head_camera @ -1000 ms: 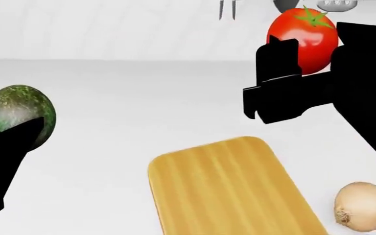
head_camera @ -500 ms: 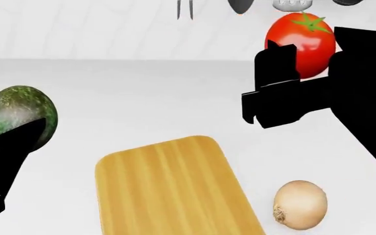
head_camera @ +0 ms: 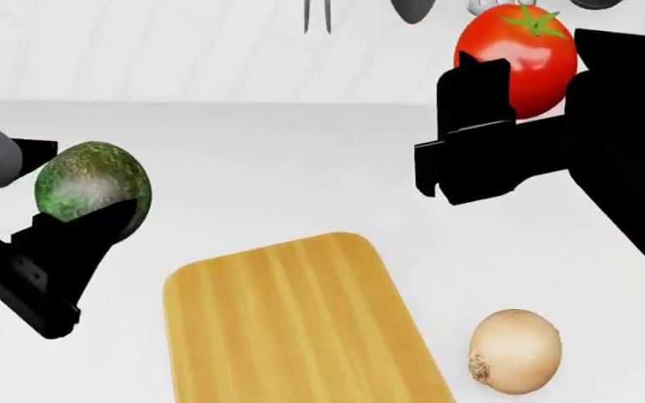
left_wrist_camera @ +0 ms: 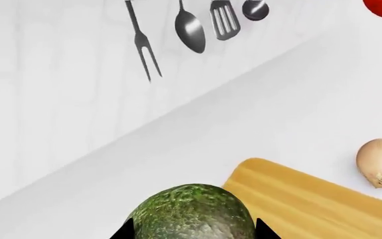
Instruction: Place the avocado, onion, tomato and bell pepper on the cutting board.
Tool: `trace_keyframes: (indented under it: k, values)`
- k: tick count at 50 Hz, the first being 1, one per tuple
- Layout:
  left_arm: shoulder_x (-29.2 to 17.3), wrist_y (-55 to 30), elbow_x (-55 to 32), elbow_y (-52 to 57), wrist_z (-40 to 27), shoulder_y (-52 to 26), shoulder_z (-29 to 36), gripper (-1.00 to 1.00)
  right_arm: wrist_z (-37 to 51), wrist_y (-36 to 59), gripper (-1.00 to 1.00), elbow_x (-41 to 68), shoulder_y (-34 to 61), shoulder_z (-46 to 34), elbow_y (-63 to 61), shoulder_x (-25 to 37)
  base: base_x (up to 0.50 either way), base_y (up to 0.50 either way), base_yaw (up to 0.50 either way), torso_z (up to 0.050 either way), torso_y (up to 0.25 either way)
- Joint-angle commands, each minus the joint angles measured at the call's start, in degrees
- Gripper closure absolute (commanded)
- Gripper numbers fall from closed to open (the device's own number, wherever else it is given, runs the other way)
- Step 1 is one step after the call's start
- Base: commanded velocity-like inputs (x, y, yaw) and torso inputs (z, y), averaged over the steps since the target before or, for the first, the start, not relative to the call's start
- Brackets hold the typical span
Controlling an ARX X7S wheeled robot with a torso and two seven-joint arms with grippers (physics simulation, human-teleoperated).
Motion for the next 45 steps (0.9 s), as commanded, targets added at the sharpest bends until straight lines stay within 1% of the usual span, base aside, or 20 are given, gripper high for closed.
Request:
trace_keyframes:
  k: [1,10,25,36,45]
  values:
    - [5.7,-0.5,11.5,-4.4,7.2,0.6,3.4,1.0,-1.0,0.1,1.0,-1.5,0.0,0.7,-0.4,0.4,0.0,0.0,0.0,0.0,0.0]
    - [6.9,1.2,15.2,-3.6,8.9,2.8,4.5,1.0,-0.8,-0.4,1.0,-1.2,-0.4,1.1,-1.0,1.2,0.0,0.0,0.0,0.0,0.0]
    - [8.8,3.4,18.7,-2.1,10.2,5.9,6.3,1.0,-0.4,-0.9,1.0,-0.7,-0.6,1.3,-1.3,1.5,0.0,0.0,0.0,0.0,0.001]
    - [9.2,3.7,21.0,-1.7,11.1,7.1,8.0,1.0,-0.6,-1.3,1.0,-0.7,-1.2,1.5,-1.6,1.9,0.0,0.0,0.0,0.0,0.001]
    - [9.5,5.0,25.1,-2.4,13.4,8.5,9.7,1.0,-0.8,-1.1,1.0,-0.8,-0.8,1.2,-1.3,1.5,0.0,0.0,0.0,0.0,0.0]
